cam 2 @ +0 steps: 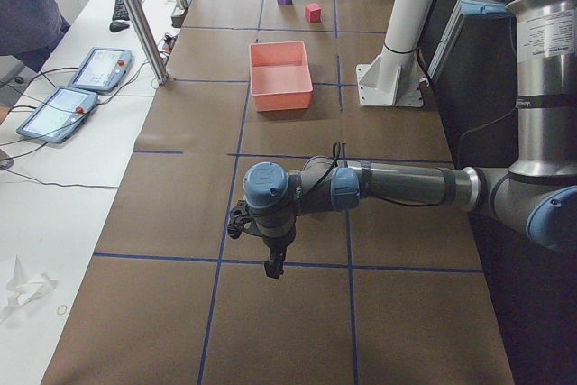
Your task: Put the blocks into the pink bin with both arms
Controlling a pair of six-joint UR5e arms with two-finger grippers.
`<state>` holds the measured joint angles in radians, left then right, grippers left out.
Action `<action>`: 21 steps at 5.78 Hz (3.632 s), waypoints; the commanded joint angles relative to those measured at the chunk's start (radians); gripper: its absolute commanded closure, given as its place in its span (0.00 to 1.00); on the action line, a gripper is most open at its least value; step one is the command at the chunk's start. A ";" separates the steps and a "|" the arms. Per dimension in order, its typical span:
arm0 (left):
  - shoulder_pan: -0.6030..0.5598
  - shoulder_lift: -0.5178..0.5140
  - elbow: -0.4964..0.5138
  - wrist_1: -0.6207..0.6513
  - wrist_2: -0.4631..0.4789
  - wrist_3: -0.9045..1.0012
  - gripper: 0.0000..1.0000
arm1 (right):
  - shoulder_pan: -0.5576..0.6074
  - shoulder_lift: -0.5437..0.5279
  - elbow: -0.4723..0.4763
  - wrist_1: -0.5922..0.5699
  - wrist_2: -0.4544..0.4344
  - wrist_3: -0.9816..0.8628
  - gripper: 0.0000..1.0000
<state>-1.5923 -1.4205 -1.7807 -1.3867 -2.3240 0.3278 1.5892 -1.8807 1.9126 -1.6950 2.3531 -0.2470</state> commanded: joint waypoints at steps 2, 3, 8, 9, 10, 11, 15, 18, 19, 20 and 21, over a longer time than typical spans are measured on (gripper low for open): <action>0.002 0.000 0.000 -0.003 0.000 0.002 0.00 | -0.008 0.050 0.000 0.005 -0.005 -0.014 0.00; 0.000 0.000 0.000 0.000 -0.002 0.002 0.00 | -0.078 0.140 0.002 0.002 -0.006 -0.012 0.00; 0.000 0.002 0.004 0.000 -0.005 0.002 0.00 | -0.324 0.285 -0.111 0.003 -0.161 -0.204 0.00; 0.000 0.002 0.004 0.001 -0.005 0.002 0.00 | -0.354 0.290 -0.138 0.005 -0.166 -0.244 0.00; 0.000 0.002 0.006 0.000 -0.005 0.002 0.00 | -0.377 0.301 -0.156 0.005 -0.187 -0.242 0.00; 0.000 0.002 0.006 0.001 -0.003 0.002 0.00 | -0.399 0.337 -0.209 0.005 -0.189 -0.242 0.00; 0.000 0.002 0.007 0.000 -0.005 0.002 0.00 | -0.468 0.403 -0.343 0.074 -0.242 -0.241 0.00; 0.000 0.002 0.007 0.002 -0.005 0.002 0.00 | -0.472 0.414 -0.426 0.221 -0.229 -0.216 0.00; 0.000 0.002 0.009 0.000 -0.005 0.002 0.00 | -0.472 0.414 -0.416 0.218 -0.222 -0.216 0.00; 0.000 0.002 0.012 0.000 -0.005 0.002 0.00 | -0.483 0.414 -0.418 0.219 -0.225 -0.216 0.02; 0.002 0.002 0.012 0.000 -0.005 0.002 0.00 | -0.488 0.413 -0.419 0.219 -0.227 -0.216 0.55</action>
<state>-1.5920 -1.4189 -1.7696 -1.3866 -2.3286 0.3298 1.1073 -1.4671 1.4939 -1.4760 2.1274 -0.4634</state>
